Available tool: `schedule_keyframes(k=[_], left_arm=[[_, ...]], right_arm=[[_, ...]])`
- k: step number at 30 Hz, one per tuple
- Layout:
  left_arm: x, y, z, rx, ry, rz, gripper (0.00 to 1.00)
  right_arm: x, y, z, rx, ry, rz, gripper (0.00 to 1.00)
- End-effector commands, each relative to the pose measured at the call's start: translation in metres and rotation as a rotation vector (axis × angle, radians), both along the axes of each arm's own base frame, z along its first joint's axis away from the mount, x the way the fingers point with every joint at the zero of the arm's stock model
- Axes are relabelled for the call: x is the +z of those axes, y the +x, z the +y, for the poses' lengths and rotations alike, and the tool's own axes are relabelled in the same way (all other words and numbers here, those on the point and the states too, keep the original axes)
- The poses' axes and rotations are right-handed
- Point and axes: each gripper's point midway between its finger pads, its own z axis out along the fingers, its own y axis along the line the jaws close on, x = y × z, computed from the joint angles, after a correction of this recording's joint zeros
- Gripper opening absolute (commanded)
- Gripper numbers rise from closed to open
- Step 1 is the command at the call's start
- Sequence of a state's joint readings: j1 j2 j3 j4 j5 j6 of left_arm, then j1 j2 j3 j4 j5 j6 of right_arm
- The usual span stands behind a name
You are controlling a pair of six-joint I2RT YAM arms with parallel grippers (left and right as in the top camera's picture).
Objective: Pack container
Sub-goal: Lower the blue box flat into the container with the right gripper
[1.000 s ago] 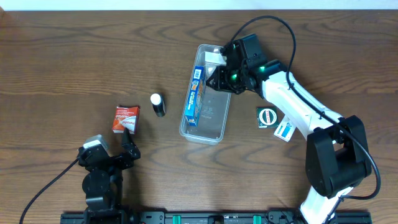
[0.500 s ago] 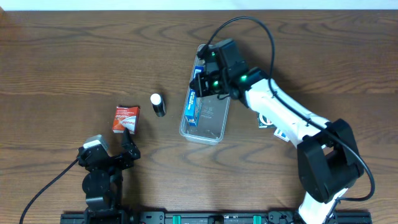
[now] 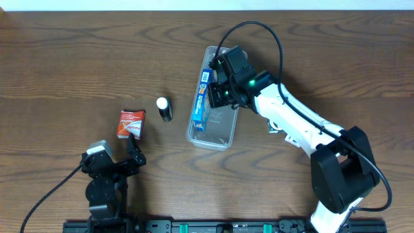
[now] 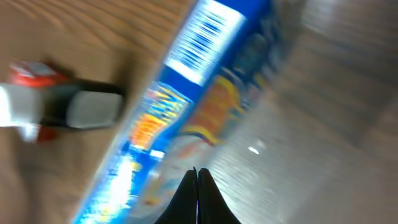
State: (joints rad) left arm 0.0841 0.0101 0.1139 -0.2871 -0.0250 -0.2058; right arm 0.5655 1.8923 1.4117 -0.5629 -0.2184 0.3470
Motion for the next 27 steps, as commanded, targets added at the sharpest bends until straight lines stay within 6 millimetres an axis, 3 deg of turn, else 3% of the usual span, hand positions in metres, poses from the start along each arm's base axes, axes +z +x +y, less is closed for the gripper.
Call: schedule_keyframes(k=[1, 6, 11, 15, 27], left_arm=[[-0.012, 0.000, -0.001, -0.009, -0.003, 0.026, 0.98], [-0.012, 0.000, -0.001, -0.009, -0.003, 0.026, 0.98], [-0.012, 0.000, -0.001, -0.009, -0.003, 0.026, 0.98], [-0.012, 0.000, -0.001, -0.009, -0.003, 0.026, 0.98], [-0.012, 0.000, -0.001, -0.009, -0.003, 0.026, 0.98]], right_arm=[[-0.010, 0.007, -0.021, -0.028, -0.094, -0.025, 0.01], [-0.007, 0.005, -0.038, -0.037, -0.116, 0.000, 0.01], [0.039, 0.009, -0.004, 0.121, 0.025, -0.154, 0.01], [0.054, 0.010, 0.014, 0.142, 0.068, -0.217, 0.01], [0.012, 0.000, 0.053, 0.189, 0.069, -0.166, 0.01]])
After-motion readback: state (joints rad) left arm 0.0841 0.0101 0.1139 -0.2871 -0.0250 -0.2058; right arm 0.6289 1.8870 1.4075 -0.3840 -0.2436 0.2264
